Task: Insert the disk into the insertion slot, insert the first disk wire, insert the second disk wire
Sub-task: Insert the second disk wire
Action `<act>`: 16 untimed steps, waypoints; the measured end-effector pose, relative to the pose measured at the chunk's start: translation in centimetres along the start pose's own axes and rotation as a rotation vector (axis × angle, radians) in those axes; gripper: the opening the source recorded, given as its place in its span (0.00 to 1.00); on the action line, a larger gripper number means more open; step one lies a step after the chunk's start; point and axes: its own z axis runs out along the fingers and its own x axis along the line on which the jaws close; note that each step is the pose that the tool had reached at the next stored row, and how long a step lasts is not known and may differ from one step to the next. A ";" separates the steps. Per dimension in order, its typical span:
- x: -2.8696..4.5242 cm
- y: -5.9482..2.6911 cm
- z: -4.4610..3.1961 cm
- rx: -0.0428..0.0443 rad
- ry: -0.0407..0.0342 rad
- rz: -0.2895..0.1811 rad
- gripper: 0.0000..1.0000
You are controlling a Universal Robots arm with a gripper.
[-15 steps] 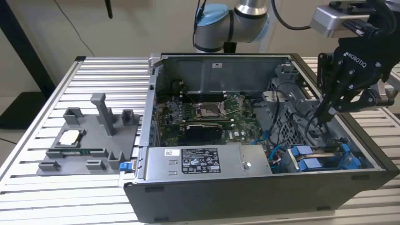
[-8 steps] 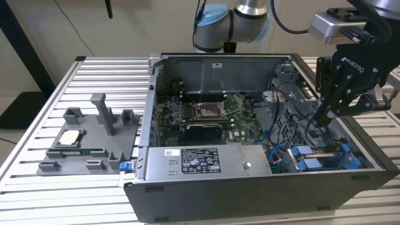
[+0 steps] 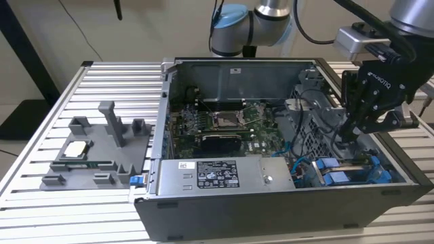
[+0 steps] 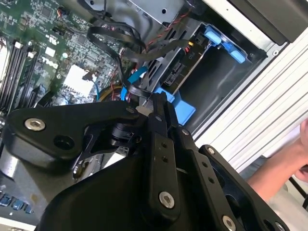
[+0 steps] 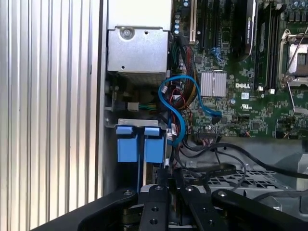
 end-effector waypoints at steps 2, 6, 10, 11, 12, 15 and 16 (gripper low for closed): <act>-0.01 -0.09 0.37 0.0000 -0.0001 0.000 0.16; -0.01 -0.28 0.95 0.0000 0.0000 0.000 0.16; 0.00 -0.78 1.25 0.0000 0.0000 0.000 0.16; 0.00 -0.95 1.32 0.0000 0.0001 0.000 0.16; 0.00 -1.06 1.41 0.0000 -0.0001 0.000 0.16; 0.14 -1.30 1.65 0.0000 0.0002 0.000 0.16; 0.27 -1.31 1.72 0.0000 0.0000 0.000 0.16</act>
